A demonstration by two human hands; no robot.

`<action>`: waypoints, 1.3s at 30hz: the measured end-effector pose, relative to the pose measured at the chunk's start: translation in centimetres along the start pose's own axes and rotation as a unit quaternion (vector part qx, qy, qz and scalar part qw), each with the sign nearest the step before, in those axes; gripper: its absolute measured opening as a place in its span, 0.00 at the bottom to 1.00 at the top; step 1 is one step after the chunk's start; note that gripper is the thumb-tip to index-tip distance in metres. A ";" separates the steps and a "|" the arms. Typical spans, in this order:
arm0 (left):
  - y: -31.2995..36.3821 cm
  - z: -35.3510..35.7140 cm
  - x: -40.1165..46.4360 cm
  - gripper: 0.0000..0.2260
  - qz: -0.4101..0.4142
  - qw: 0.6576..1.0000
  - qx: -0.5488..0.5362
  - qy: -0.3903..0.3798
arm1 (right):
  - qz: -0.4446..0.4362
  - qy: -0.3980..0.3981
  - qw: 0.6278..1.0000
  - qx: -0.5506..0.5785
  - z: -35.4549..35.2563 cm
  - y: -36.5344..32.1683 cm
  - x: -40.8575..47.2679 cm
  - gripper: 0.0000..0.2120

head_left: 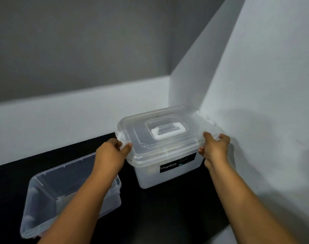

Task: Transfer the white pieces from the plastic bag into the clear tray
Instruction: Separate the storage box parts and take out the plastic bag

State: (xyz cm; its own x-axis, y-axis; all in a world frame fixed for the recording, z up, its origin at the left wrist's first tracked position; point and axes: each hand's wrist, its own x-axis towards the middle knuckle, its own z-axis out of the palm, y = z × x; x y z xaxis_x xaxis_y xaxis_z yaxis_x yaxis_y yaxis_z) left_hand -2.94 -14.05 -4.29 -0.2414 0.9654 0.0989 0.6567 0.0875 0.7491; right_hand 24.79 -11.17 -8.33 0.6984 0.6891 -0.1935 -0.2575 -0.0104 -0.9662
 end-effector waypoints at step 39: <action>-0.4 -1.1 -11.6 0.12 -0.073 0.996 0.038 -0.017 | -0.152 -0.181 0.824 -0.516 -11.7 -6.2 1.4 0.23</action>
State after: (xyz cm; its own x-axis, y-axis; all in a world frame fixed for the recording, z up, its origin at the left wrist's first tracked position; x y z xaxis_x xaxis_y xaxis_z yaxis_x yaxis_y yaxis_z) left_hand -1.22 -25.57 -5.03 -0.3151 0.9486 -0.0302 0.6693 0.2447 0.7016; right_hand 35.19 -18.67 -4.56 0.3332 0.9423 -0.0327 0.7270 -0.2789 -0.6275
